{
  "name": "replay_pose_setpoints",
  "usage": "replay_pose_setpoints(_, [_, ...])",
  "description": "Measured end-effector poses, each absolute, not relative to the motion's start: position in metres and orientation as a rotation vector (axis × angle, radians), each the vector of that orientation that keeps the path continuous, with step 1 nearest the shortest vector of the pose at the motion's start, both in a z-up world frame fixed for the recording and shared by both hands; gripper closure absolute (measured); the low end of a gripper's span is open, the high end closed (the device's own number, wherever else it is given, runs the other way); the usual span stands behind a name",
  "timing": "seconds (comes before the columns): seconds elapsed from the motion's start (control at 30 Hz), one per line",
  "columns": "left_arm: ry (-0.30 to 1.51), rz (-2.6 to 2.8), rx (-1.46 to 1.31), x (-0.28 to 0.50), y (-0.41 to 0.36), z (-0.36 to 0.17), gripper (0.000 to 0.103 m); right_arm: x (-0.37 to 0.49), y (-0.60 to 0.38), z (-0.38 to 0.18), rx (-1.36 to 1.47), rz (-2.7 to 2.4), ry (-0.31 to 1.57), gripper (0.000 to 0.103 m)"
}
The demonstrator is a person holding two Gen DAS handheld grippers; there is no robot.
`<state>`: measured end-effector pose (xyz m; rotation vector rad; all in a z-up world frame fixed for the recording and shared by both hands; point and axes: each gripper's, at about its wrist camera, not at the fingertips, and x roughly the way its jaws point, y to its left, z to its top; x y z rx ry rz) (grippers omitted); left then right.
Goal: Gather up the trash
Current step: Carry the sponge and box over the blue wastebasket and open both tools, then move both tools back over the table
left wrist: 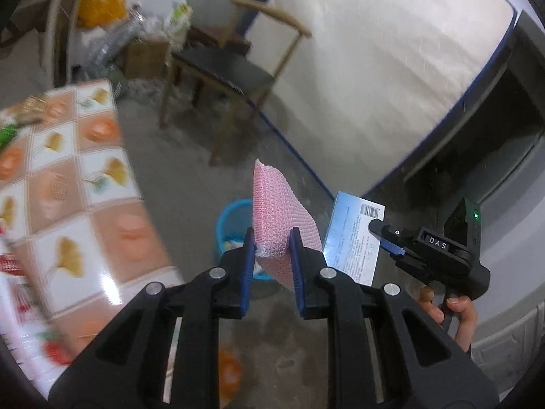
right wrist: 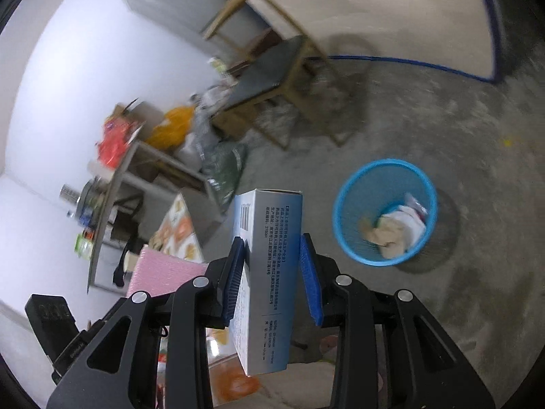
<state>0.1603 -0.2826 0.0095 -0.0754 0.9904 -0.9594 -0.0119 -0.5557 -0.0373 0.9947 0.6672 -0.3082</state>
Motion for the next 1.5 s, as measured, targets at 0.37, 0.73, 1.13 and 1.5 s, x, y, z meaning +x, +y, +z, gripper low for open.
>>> replay_pose_setpoints(0.37, [1.108, -0.915, 0.064, 0.188, -0.404, -0.058, 0.084, -0.006, -0.614, -0.104, 1.065, -0.443, 0.729, 0.07])
replay_pose_setpoints(0.73, [1.176, -0.837, 0.105, 0.237, -0.479, -0.106, 0.048, 0.034, -0.67, -0.185, 1.071, -0.637, 0.811, 0.041])
replay_pose_setpoints(1.13, [1.154, -0.74, 0.195, 0.246, -0.463, -0.082, 0.047, -0.03, -0.629, -0.228, 1.195, -0.609, 0.842, 0.041])
replay_pose_setpoints(1.5, [1.095, -0.63, 0.259, 0.259, -0.439, 0.018, 0.047, -0.058, -0.607, -0.187, 1.123, -0.554, 0.841, 0.041])
